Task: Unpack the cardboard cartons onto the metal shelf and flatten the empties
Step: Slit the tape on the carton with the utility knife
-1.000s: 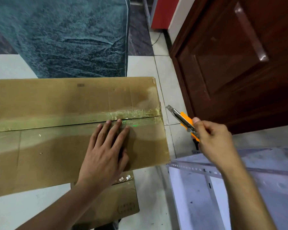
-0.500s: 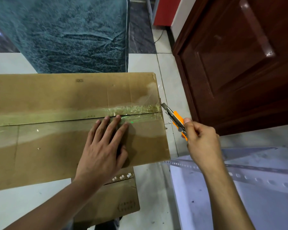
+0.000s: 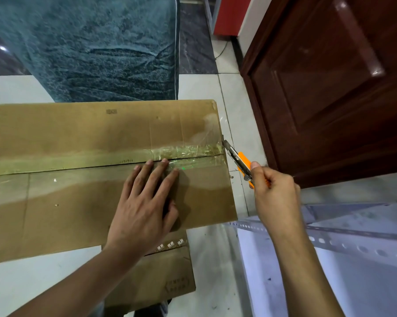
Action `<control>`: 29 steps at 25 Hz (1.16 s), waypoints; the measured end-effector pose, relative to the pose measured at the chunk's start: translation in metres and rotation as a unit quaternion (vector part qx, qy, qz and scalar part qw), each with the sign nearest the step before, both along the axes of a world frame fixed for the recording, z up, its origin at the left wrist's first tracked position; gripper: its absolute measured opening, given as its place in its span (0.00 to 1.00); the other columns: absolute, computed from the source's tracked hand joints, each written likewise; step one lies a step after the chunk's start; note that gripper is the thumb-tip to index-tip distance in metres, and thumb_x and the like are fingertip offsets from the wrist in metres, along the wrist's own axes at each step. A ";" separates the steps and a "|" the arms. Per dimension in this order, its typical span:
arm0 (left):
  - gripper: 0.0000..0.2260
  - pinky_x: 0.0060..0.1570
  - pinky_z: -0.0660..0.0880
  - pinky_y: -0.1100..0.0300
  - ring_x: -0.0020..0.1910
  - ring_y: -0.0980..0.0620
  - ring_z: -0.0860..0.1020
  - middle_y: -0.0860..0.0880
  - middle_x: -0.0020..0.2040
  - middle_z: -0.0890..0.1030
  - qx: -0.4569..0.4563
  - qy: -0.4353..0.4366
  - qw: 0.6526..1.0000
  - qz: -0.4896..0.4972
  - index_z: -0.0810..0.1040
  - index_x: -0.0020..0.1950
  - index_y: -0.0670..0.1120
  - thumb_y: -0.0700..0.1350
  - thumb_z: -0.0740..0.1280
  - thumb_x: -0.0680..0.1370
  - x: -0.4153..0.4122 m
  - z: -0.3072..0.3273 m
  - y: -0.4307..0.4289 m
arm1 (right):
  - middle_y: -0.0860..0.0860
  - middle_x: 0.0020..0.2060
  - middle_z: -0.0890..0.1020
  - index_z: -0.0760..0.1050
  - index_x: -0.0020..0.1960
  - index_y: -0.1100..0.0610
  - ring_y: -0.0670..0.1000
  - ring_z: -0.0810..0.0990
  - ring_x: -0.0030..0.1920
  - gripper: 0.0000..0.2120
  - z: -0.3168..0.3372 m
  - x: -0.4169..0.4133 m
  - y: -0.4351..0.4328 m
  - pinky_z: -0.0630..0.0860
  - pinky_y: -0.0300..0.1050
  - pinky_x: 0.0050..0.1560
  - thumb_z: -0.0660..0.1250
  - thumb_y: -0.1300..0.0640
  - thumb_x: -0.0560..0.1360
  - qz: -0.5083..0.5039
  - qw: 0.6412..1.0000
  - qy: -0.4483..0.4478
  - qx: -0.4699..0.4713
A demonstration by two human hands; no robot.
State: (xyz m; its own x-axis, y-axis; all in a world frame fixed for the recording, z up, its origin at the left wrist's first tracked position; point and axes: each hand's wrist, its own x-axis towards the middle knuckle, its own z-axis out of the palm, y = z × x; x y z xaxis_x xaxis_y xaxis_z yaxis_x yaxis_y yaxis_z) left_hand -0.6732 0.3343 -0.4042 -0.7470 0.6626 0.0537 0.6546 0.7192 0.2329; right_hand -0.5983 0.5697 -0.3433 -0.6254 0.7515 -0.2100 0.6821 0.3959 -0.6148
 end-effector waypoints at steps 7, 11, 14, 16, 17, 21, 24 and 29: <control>0.26 0.77 0.55 0.42 0.80 0.42 0.57 0.44 0.79 0.63 -0.003 -0.004 1.000 0.003 0.68 0.77 0.46 0.51 0.59 0.79 0.001 0.001 0.002 | 0.51 0.32 0.82 0.82 0.39 0.48 0.50 0.79 0.36 0.20 0.003 0.016 -0.002 0.74 0.44 0.38 0.60 0.41 0.82 0.001 1.000 -0.007 -0.030; 0.26 0.77 0.56 0.42 0.80 0.42 0.57 0.44 0.79 0.63 -0.004 -0.006 1.000 0.001 0.68 0.77 0.46 0.50 0.60 0.79 0.001 0.000 0.001 | 0.53 0.31 0.82 0.81 0.36 0.46 0.51 0.79 0.36 0.21 0.007 0.025 -0.004 0.72 0.42 0.37 0.59 0.40 0.82 -0.015 0.999 -0.020 -0.038; 0.26 0.77 0.56 0.42 0.80 0.43 0.56 0.43 0.79 0.63 -0.001 -0.007 1.000 -0.003 0.68 0.77 0.46 0.50 0.60 0.79 0.002 0.000 0.001 | 0.54 0.31 0.82 0.80 0.36 0.47 0.54 0.79 0.36 0.21 0.010 0.029 -0.006 0.72 0.43 0.36 0.60 0.41 0.82 -0.017 0.999 -0.024 -0.038; 0.26 0.76 0.56 0.41 0.80 0.42 0.55 0.43 0.79 0.63 -0.003 -0.008 1.000 -0.008 0.67 0.77 0.45 0.51 0.60 0.79 0.003 0.001 0.000 | 0.54 0.32 0.82 0.80 0.35 0.48 0.55 0.79 0.37 0.22 0.012 0.031 -0.007 0.74 0.45 0.37 0.60 0.41 0.82 -0.022 0.998 -0.035 -0.044; 0.26 0.76 0.56 0.41 0.80 0.42 0.55 0.43 0.79 0.63 -0.001 -0.008 1.000 -0.009 0.67 0.77 0.45 0.51 0.59 0.79 0.003 0.001 0.000 | 0.54 0.31 0.81 0.80 0.35 0.49 0.56 0.79 0.36 0.22 0.012 0.031 -0.006 0.75 0.47 0.37 0.60 0.41 0.82 -0.021 0.998 -0.037 -0.047; 0.26 0.76 0.57 0.40 0.80 0.41 0.56 0.42 0.79 0.64 0.003 -0.008 1.000 -0.006 0.68 0.76 0.44 0.51 0.57 0.79 0.004 0.000 -0.001 | 0.51 0.26 0.76 0.79 0.34 0.50 0.54 0.75 0.31 0.23 0.014 0.035 -0.007 0.71 0.47 0.35 0.60 0.40 0.82 -0.017 0.998 -0.040 -0.045; 0.26 0.76 0.56 0.41 0.80 0.41 0.57 0.42 0.79 0.64 0.003 -0.012 1.000 -0.013 0.68 0.76 0.44 0.51 0.58 0.79 0.003 0.000 0.001 | 0.51 0.26 0.75 0.79 0.35 0.51 0.55 0.74 0.32 0.23 0.011 0.047 -0.011 0.72 0.48 0.35 0.60 0.40 0.81 -0.020 0.998 -0.039 -0.040; 0.26 0.77 0.54 0.41 0.80 0.41 0.56 0.41 0.79 0.63 0.010 -0.008 1.000 -0.022 0.66 0.77 0.43 0.51 0.58 0.80 0.003 0.000 -0.003 | 0.49 0.33 0.81 0.82 0.42 0.51 0.54 0.81 0.40 0.23 0.004 0.062 -0.027 0.78 0.52 0.43 0.57 0.38 0.82 -0.073 0.995 0.019 -0.068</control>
